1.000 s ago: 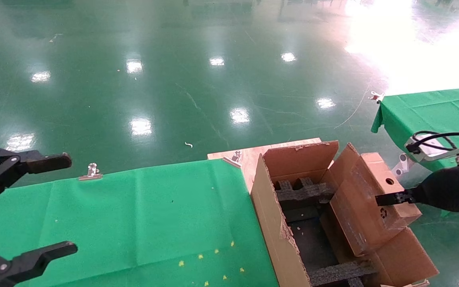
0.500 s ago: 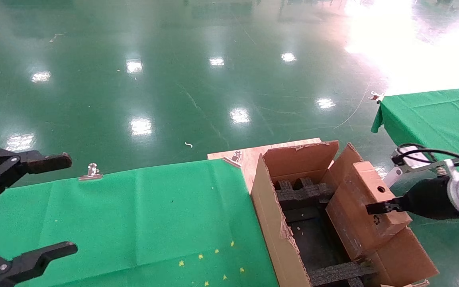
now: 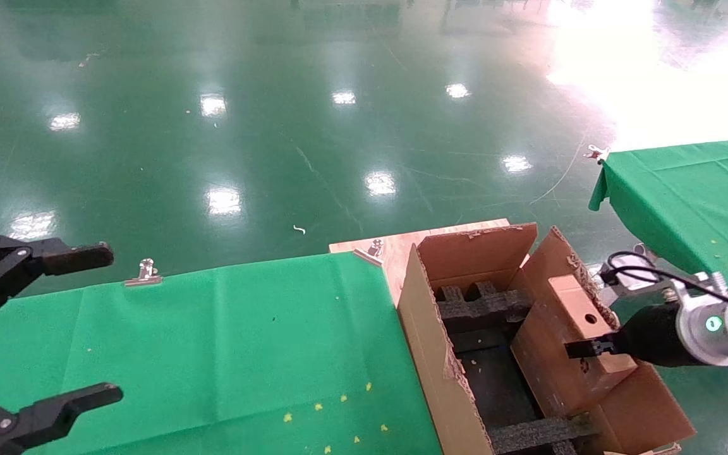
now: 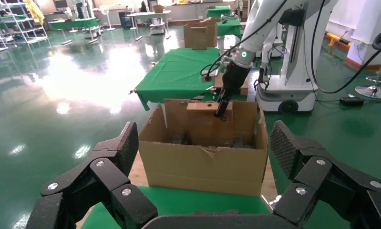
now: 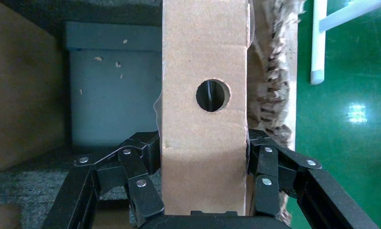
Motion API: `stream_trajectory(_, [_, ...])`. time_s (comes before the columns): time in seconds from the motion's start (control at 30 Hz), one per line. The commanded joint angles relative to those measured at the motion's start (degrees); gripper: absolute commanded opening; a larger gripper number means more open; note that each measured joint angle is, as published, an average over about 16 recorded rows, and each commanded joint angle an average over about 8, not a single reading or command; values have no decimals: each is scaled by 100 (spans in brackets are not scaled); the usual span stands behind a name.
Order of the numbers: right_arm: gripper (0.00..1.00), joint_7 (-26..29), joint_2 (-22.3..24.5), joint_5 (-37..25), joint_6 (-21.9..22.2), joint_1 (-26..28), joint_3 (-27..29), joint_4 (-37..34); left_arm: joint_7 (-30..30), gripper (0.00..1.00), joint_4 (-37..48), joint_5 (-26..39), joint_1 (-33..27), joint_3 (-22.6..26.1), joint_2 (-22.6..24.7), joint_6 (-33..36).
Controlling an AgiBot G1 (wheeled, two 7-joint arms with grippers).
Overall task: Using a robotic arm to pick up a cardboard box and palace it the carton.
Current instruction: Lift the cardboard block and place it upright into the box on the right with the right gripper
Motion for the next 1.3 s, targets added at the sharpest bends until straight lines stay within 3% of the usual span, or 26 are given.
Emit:
stream_trajectory(0.03, [0, 75, -48, -47, 102, -96, -40, -11, 0, 100, 0, 0, 0, 0, 0, 0])
stream_trajectory(0.67, [0, 322, -467, -139, 670, -799, -277, -403, 1, 100, 0, -2, -1, 2, -1, -1])
stream_trajectory(1.3, [0, -231, -1091, 514, 869, -1382, -296, -1293, 2, 100, 0, -3, -1, 4, -2, -2])
